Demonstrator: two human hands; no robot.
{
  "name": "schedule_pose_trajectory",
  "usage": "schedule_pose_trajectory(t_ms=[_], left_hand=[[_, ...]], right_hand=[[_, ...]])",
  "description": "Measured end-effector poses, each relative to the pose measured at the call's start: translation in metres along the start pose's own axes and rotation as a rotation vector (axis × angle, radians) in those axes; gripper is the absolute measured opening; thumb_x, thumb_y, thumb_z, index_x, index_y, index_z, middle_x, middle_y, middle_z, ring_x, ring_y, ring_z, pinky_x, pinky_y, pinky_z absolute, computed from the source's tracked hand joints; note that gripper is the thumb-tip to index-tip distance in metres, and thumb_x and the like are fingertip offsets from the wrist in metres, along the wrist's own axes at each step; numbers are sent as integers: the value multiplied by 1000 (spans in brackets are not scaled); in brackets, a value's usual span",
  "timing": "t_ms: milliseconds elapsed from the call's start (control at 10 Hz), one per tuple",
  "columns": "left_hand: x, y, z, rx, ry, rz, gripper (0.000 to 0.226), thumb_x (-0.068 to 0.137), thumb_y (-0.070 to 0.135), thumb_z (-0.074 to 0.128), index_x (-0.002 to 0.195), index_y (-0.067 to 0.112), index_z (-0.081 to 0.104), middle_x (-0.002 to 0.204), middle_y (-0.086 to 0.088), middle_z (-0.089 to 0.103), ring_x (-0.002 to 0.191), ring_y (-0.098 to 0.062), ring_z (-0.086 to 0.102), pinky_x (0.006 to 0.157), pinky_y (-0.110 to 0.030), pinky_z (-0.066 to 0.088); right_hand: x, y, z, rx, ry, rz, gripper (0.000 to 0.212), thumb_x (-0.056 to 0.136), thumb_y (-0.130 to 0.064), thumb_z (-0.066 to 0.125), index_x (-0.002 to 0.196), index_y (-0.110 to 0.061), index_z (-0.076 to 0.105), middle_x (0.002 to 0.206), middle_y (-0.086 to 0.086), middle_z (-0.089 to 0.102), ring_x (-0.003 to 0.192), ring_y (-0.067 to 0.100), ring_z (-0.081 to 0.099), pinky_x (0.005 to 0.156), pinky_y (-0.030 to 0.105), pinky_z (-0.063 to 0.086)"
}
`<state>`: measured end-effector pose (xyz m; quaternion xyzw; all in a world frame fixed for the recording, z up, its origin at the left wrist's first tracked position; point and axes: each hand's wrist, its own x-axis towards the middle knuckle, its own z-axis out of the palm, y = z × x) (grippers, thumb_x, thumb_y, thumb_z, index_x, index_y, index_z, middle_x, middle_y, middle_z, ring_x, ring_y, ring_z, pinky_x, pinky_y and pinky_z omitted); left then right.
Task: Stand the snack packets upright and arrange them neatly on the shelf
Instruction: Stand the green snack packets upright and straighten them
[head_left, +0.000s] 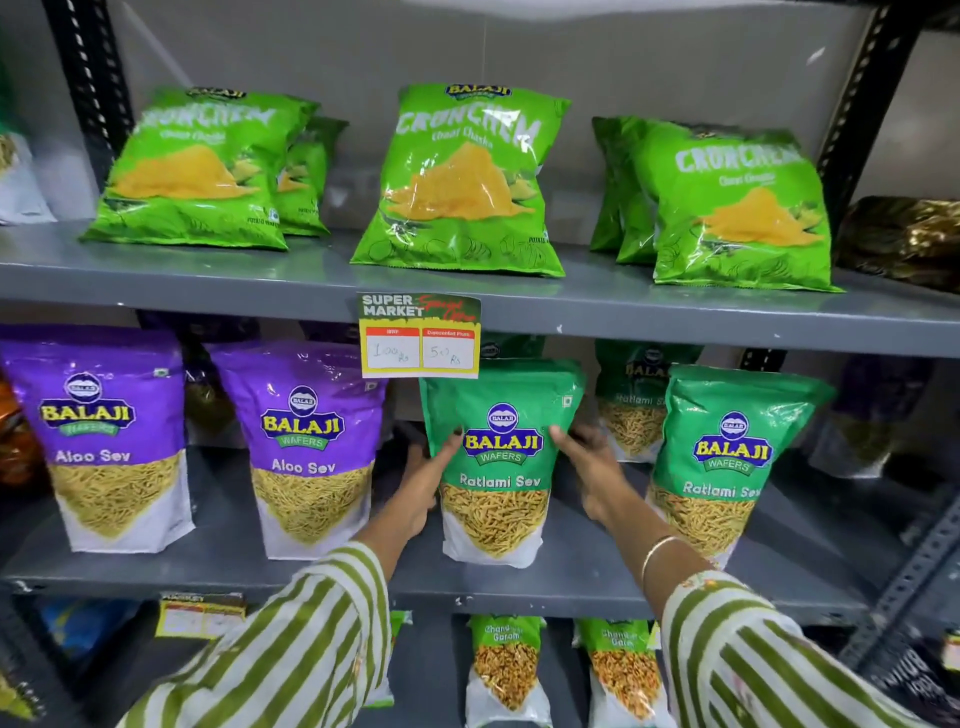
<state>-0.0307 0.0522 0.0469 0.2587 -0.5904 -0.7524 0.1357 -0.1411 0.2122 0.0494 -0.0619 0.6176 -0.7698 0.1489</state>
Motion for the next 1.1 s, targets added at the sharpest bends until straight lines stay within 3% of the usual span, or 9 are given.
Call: schedule_pose_trajectory(t_ms=[100,200,300,400,500,700,900,1000,1100], left_hand=[[3,-35,-5,108,-96,-120,59,87,37,57,137,23,30,144,-3,45,118,-20,46,98,-41,32],[7,-60,-8,187,-117,-136,38,85,30,61,117,25,41,140,-5,50,108,-18,47,95,-39,37],[8,-58,-10,185,-85,-126,38,86,24,61,120,19,43,138,-9,52,105,-19,48,89,-37,39],[7,-53,-13,165,-60,-133,50,87,22,59,132,13,41,138,-10,53,109,-23,52,85,-35,40],[7,-54,-16,162,-45,-136,51,87,22,59,134,14,40,138,-10,52,113,-24,52,86,-37,40],[6,-54,-13,137,-27,-135,49,87,22,60,131,13,42,135,-10,54,103,-20,50,86,-38,41],[5,-57,-4,105,-4,-130,49,86,21,60,130,9,42,134,-12,55,103,-23,54,80,-36,43],[6,-56,0,114,1,-123,57,85,19,62,133,8,35,137,-15,52,119,-30,54,90,-39,46],[3,-54,2,213,112,2,74,80,25,67,140,9,27,145,-17,41,130,-32,45,105,-43,41]], right_hand=[[-6,33,-9,-40,-19,120,75,76,-25,73,138,-7,36,140,7,46,129,24,43,99,36,35],[-18,59,-11,-116,-129,254,57,83,-12,65,134,-5,41,130,12,54,120,28,52,83,31,44],[-23,62,-3,-126,-161,254,45,83,-6,64,124,-3,47,118,12,60,101,26,58,73,32,48],[-26,62,9,-129,-121,233,43,81,-4,65,121,-2,48,112,10,57,96,26,57,80,38,48],[-26,62,13,-132,-120,229,36,81,-4,65,113,-6,50,109,11,58,86,23,60,74,36,51],[-24,63,11,-143,-95,218,22,79,-2,68,93,-10,53,123,21,60,98,30,59,81,42,53],[-23,63,5,-135,-76,196,37,78,-1,68,110,-5,51,130,24,57,103,33,59,82,43,53],[-28,57,4,-174,-29,166,74,76,-6,71,139,-4,31,144,22,42,126,37,48,98,46,44],[-36,48,8,-370,100,0,93,73,-19,76,146,-7,18,152,18,29,139,33,32,110,45,33]])
